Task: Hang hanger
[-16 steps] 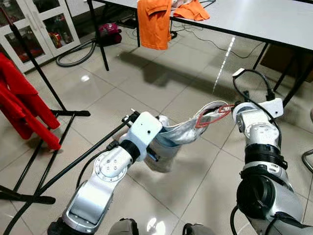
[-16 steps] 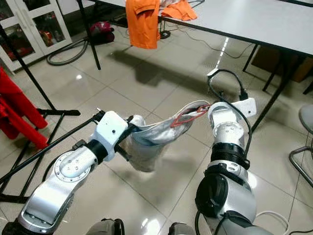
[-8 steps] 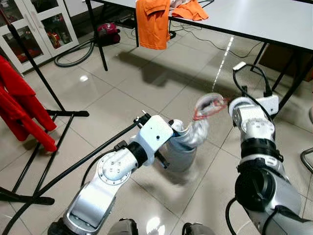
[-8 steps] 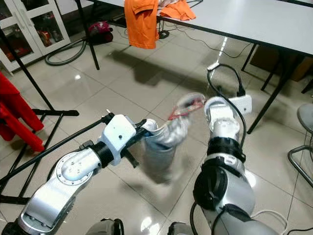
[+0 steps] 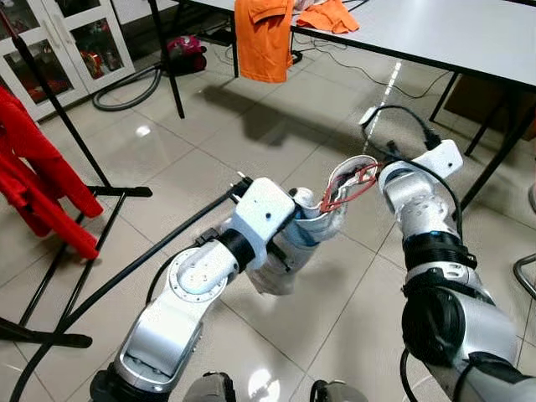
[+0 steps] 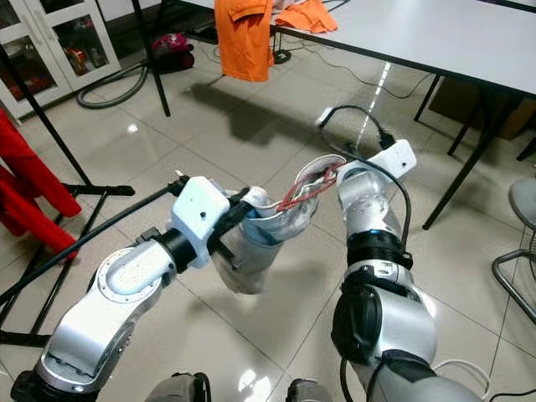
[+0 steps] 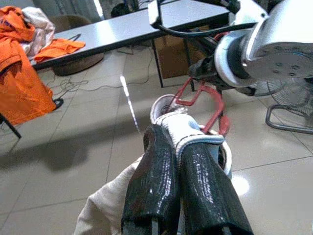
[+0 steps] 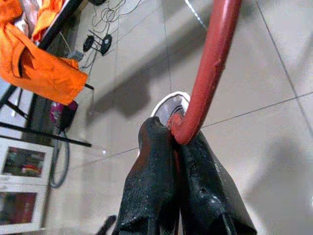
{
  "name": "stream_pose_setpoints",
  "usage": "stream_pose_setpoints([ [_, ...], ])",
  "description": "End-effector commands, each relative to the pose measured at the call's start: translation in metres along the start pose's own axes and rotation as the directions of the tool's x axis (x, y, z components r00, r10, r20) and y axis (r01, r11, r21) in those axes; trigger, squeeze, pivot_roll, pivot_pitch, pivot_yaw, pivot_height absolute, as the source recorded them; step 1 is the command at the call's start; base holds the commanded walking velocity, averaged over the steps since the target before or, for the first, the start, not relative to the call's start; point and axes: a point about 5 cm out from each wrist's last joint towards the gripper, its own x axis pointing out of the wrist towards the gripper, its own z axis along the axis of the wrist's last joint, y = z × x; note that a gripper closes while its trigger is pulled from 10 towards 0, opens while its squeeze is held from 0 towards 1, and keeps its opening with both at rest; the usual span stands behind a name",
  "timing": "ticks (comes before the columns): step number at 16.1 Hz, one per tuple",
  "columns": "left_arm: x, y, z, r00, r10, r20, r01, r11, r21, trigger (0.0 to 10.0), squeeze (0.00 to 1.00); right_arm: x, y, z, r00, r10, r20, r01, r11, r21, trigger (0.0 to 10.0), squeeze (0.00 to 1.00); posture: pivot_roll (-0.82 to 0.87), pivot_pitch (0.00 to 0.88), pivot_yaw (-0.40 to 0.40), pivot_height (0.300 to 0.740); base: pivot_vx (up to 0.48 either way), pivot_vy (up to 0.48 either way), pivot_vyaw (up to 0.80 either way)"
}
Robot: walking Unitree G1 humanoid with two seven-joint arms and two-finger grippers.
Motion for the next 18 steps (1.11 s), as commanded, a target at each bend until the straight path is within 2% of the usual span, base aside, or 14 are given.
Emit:
stream_pose_setpoints([
  [1, -0.002, 0.006, 0.025, 0.994, 0.037, 0.108, -0.039, 0.999, 0.019, 10.0, 0.00, 0.001, -0.006, 0.002, 1.000, -0.008, 0.017, 0.009, 0.999, -0.040, 10.0, 0.00, -0.01, 0.110, -0.003, 0.740, 0.000, 0.000, 0.00],
  [4, 0.001, 0.025, 0.016, 0.984, 0.170, 0.045, -0.172, 0.984, 0.039, 10.0, 0.00, -0.002, -0.008, -0.003, 1.000, -0.004, 0.006, 0.005, 0.998, -0.057, 10.0, 0.00, -0.01, 0.112, 0.003, 0.740, 0.000, 0.000, 0.00],
  [7, 0.003, 0.037, 0.014, 0.968, 0.251, 0.010, -0.252, 0.966, 0.062, 10.0, 0.00, -0.005, -0.011, -0.006, 1.000, -0.016, 0.000, 0.016, 0.999, -0.038, 10.0, 0.00, -0.01, 0.114, 0.007, 0.740, 0.000, 0.000, 0.00],
  [8, 0.005, 0.037, 0.016, 0.970, 0.242, 0.018, -0.243, 0.969, 0.042, 10.0, 0.00, -0.005, -0.012, -0.006, 1.000, -0.020, -0.003, 0.020, 0.999, -0.028, 10.0, 0.00, -0.01, 0.114, 0.007, 0.740, 0.000, 0.000, 0.00],
  [10, 0.007, 0.023, 0.024, 0.988, 0.146, 0.050, -0.145, 0.989, -0.028, 10.0, 0.00, -0.003, -0.013, -0.009, 0.999, -0.045, -0.017, 0.045, 0.999, 0.022, 10.0, 0.00, -0.01, 0.114, 0.008, 0.740, 0.000, 0.000, 0.00],
  [11, 0.008, 0.009, 0.024, 0.996, 0.076, 0.044, -0.075, 0.997, -0.028, 10.0, 0.00, -0.002, -0.008, -0.010, 0.997, -0.058, -0.040, 0.063, 0.989, 0.136, 10.0, 0.00, -0.01, 0.115, 0.010, 0.740, 0.000, 0.000, 0.00],
  [12, 0.008, 0.004, 0.022, 0.997, 0.063, 0.034, -0.063, 0.998, -0.008, 10.0, 0.00, -0.002, -0.001, -0.010, 0.998, -0.048, -0.051, 0.057, 0.979, 0.195, 10.0, 0.00, 0.00, 0.112, 0.010, 0.740, 0.000, 0.000, 0.00],
  [15, 0.007, 0.009, 0.016, 0.995, 0.096, 0.003, -0.096, 0.995, 0.016, 10.0, 0.00, -0.003, 0.013, -0.004, 0.999, -0.011, -0.046, 0.022, 0.965, 0.260, 10.0, 0.00, 0.00, 0.112, 0.010, 0.740, 0.000, 0.000, 0.00],
  [18, 0.006, 0.013, 0.019, 0.995, 0.104, 0.002, -0.104, 0.995, 0.006, 10.0, 0.00, 0.001, 0.009, -0.001, 0.998, -0.038, -0.041, 0.048, 0.955, 0.292, 10.0, 0.00, 0.01, 0.115, 0.001, 0.740, 0.000, 0.000, 0.00],
])
